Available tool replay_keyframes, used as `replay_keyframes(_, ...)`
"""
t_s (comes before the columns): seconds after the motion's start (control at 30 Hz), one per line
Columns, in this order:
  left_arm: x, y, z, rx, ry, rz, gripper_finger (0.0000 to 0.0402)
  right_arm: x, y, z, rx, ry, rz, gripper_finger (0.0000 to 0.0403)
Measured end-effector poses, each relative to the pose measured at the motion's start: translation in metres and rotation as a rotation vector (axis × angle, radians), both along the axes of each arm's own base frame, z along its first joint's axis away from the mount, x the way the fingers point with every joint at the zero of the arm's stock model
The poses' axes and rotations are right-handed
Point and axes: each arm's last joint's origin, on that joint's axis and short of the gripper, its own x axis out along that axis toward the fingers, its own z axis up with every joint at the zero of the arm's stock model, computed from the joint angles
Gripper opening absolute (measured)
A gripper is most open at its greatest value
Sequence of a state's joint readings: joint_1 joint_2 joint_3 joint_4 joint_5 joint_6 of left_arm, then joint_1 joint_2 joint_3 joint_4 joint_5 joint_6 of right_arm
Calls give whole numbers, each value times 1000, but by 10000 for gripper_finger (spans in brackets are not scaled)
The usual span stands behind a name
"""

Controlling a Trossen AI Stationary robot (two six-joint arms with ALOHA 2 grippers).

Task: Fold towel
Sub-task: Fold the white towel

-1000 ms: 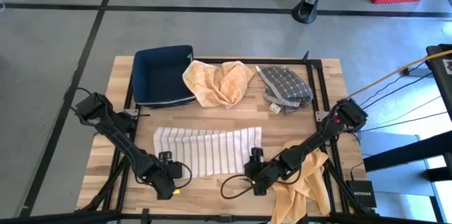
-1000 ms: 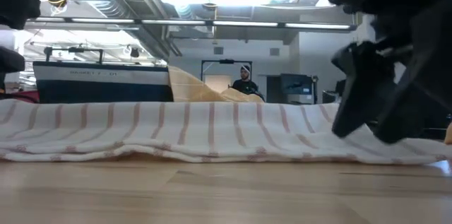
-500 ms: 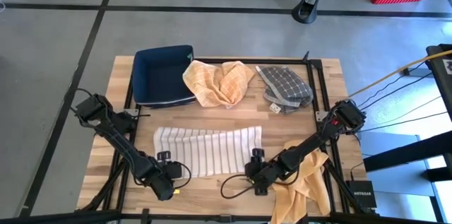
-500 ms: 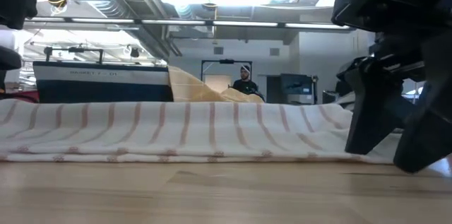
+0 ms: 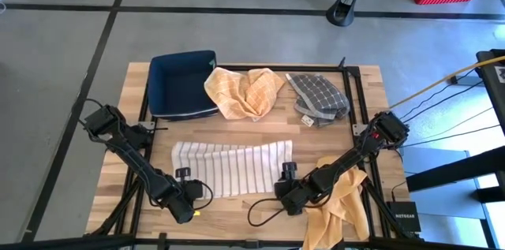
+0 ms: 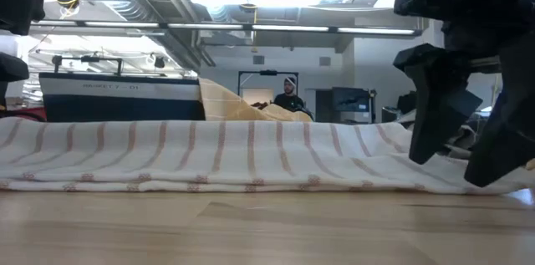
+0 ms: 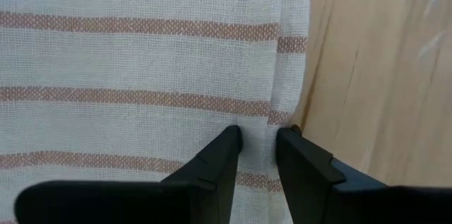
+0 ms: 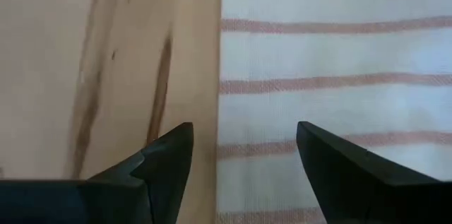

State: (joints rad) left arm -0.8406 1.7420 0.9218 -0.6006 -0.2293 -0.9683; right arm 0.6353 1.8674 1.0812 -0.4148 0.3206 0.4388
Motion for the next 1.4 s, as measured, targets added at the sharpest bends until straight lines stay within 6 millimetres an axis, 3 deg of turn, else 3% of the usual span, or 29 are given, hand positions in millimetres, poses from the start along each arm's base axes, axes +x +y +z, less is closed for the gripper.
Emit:
replay_keyframes(0.23,0,0,0,10,0,-45,90,-4,0,-12,-44,15,14,255)
replay_keyframes(0.33,0,0,0,11,1,-50,90,-3,0,-12,-49,9,16,236)
replay_keyframes(0.47,0,0,0,10,-1,-48,78,-4,-1,-13,-55,22,21,172)
replay_keyframes(0.7,1,0,0,9,-2,-48,23,-4,-1,-14,-74,26,46,33)
replay_keyframes(0.8,1,0,0,9,-2,-46,6,-5,-2,-15,-87,30,44,9)
replay_keyframes(0.9,1,0,0,9,-2,-45,10,-5,-2,-15,-88,24,33,32)
replay_keyframes(1.07,1,0,0,8,-3,-45,24,-5,-3,-14,-76,20,-19,103)
replay_keyframes(1.27,1,0,0,9,-5,-45,18,-1,0,8,-99,89,-6,195)
replay_keyframes(1.4,1,0,0,13,-10,-44,18,-1,1,14,-115,106,18,229)
